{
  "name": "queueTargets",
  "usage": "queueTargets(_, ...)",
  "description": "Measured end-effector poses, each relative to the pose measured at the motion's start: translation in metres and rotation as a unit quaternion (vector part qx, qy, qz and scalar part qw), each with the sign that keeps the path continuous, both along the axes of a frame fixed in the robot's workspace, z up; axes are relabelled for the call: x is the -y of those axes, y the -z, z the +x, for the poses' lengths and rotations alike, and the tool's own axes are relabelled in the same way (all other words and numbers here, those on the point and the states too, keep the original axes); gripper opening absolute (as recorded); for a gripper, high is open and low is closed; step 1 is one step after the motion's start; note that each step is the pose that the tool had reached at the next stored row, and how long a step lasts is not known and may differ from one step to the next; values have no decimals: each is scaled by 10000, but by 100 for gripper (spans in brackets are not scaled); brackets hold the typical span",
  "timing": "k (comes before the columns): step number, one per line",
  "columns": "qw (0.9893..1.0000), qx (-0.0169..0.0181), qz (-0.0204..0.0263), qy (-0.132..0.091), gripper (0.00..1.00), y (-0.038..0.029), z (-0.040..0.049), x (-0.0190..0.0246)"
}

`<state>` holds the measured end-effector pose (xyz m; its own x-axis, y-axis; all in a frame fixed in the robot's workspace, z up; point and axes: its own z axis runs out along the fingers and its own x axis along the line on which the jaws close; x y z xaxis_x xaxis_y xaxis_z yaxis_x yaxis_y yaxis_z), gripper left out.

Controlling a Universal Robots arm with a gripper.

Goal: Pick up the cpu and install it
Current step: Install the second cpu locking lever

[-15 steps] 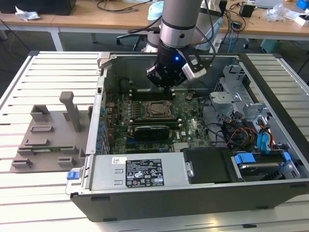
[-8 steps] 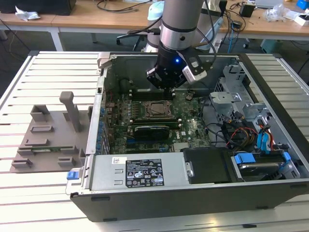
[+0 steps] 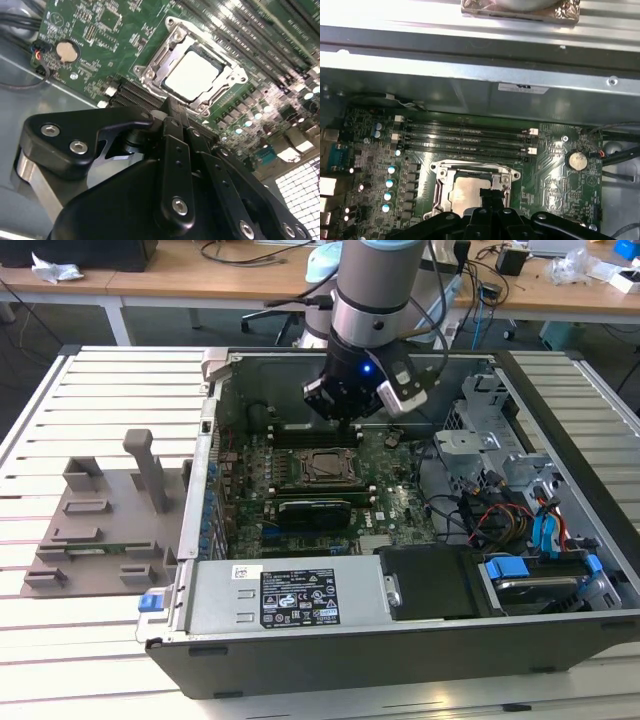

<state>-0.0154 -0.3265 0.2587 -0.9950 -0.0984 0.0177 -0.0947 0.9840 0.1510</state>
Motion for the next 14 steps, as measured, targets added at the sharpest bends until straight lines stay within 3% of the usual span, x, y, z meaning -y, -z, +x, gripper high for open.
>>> queueTargets(1, 10000, 0, 42, 0, 11, -1, 0, 0)
queueTargets(3, 10000, 0, 44, 0, 11, 0, 0, 4)
queueTargets(7, 10000, 0, -18, 0, 11, 0, -3, 41)
queueTargets(11, 9996, 0, -288, 0, 11, 0, -3, 69)
queueTargets(14, 9996, 0, -294, 0, 11, 0, -3, 71)
